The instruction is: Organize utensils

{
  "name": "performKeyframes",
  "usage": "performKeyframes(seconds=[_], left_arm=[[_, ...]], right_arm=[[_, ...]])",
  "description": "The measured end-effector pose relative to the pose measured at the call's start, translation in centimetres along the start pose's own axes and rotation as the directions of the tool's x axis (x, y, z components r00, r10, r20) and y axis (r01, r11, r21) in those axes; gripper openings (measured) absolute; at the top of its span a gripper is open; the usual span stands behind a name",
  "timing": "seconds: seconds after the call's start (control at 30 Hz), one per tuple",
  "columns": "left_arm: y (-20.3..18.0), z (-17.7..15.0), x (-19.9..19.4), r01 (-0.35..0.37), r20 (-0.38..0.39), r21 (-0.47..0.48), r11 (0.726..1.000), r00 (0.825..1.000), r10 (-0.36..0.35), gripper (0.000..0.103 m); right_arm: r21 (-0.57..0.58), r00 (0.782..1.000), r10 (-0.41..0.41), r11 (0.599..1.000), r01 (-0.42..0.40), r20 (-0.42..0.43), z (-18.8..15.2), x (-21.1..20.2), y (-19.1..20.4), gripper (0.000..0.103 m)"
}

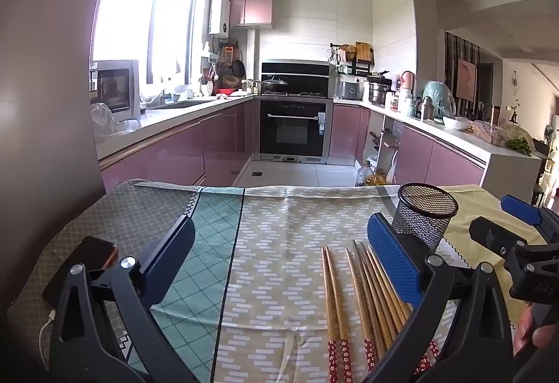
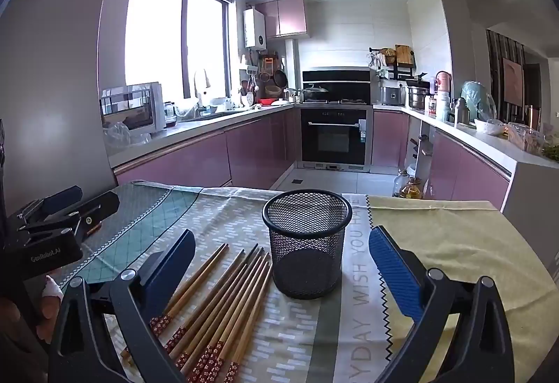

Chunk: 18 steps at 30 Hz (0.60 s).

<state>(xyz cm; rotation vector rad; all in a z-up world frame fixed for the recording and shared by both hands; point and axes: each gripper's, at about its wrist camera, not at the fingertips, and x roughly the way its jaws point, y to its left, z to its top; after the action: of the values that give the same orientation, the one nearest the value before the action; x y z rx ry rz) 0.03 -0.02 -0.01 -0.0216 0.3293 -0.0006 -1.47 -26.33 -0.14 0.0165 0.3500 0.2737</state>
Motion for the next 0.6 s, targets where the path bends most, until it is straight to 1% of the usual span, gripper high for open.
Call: performKeyframes(seconds=[0.1,0.13,0.2,0.37,0.4,0.43,0.6], left_arm=[[0.0,0.0,-0.1,0.007,0.007,0.003,1.000,1.000,-0.007,0.097],[0.0,0.0,0.0,0.007,0.005,0.006,1.000,1.000,-0.007,0.097],[-0.6,0.5,0.1,0.011,0.008,0.009,1.000,1.000,-0.011,0.097],[-0.3,1.0,-0.5,0.023,0.031,0.009,1.000,0.999,-0.023,0.097],[-0.5,0.1,-1.0,0.025,0.054,0.015,1.000,0.998,-0.026,0.097],[-0.5,0.0,-1.1,0.027,0.058,0.017,0.999,0.998,-0.028,0.097],[-0.5,-0.2,-0.9,0.029,0.054,0.015,0.999,0.998,-0.030,0.097]], right_arm=[[0.002,1.000,-0.002,1.000,0.002,-0.009,-0.1,0.1,0.0,0.096],[0.006,1.000,-0.003,1.000,0.003,0.007,0.2,-0.6,0.0,0.096],[0.014,1.000,-0.004,1.000,0.004,0.006,0.1,-0.5,-0.2,0.096],[0.028,1.000,-0.012,1.000,0.011,0.003,0.5,-0.1,-0.9,0.096],[0.023,1.000,-0.011,1.000,0.010,0.016,0.1,-0.6,-0.8,0.096],[0.022,1.000,-0.012,1.000,0.012,0.016,0.0,-0.6,-0.9,0.096],[0.018,0.999,-0.019,1.000,0.019,0.032,0.0,-1.0,-1.1,0.096]])
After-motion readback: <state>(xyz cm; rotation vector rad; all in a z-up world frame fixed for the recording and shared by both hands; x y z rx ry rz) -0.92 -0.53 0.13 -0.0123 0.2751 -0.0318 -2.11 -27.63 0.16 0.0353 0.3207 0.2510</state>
